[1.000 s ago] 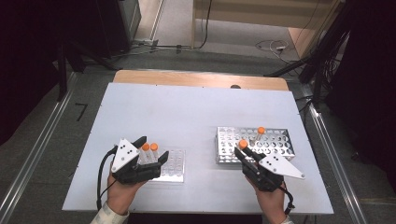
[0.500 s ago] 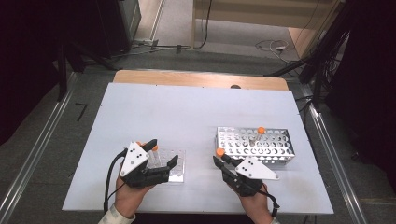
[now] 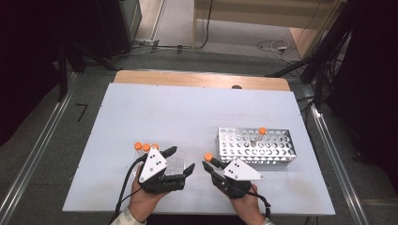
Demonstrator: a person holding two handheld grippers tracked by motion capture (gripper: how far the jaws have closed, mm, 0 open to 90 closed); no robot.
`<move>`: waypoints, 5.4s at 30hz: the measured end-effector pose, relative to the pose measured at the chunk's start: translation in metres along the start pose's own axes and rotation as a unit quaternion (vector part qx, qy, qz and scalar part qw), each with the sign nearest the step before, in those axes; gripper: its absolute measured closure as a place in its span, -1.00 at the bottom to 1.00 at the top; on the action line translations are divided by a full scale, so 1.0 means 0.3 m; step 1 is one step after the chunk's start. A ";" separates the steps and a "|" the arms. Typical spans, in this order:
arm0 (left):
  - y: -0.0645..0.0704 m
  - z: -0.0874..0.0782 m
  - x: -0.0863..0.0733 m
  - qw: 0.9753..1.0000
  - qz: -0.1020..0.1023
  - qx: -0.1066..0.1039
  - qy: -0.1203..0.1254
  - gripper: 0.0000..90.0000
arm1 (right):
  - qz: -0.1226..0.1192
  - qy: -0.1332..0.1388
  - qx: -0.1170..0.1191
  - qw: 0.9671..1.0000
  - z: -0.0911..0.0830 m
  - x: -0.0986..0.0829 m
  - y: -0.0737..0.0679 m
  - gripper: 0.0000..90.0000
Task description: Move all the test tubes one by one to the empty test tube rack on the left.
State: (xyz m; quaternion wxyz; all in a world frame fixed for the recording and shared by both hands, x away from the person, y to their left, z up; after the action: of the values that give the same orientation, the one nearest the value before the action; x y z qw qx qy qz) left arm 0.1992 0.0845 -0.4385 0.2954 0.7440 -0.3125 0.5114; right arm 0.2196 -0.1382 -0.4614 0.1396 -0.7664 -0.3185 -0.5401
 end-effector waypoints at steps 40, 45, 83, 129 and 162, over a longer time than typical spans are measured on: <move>0.048 0.113 0.028 0.998 0.025 -0.061 0.002 0.50 | -0.002 -0.009 0.018 1.000 0.001 -0.002 -0.020 0.60; 0.048 0.114 0.029 0.998 0.026 -0.059 0.002 0.54 | -0.002 -0.009 0.019 1.000 0.001 -0.002 -0.020 0.60; -0.062 -0.066 0.144 0.998 0.003 0.002 0.055 0.56 | 0.026 -0.003 0.020 0.999 -0.024 0.002 0.007 -0.65; -0.178 -0.107 0.005 0.997 -0.015 0.081 -0.010 0.56 | 0.026 -0.006 0.017 1.000 -0.033 -0.004 0.016 -0.58; -0.168 -0.098 -0.006 0.997 -0.005 0.075 -0.016 0.40 | 0.023 -0.006 0.017 1.000 -0.034 -0.006 0.014 -0.58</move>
State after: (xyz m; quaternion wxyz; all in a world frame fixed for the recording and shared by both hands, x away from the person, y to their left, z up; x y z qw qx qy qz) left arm 0.2204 0.1388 -0.4374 0.2365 0.7736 -0.2744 0.5199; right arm 0.2144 -0.1477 -0.4586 0.1629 -0.7743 -0.3112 -0.5264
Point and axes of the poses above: each handheld gripper's, and its own axes: z roughly forward along the jaws, x roughly out of its top, y roughly to its right, the point moved 1 cm from there along z, roughly forward along the jaws, and after that the axes turned 10 degrees about -x, right-handed, at the moved point
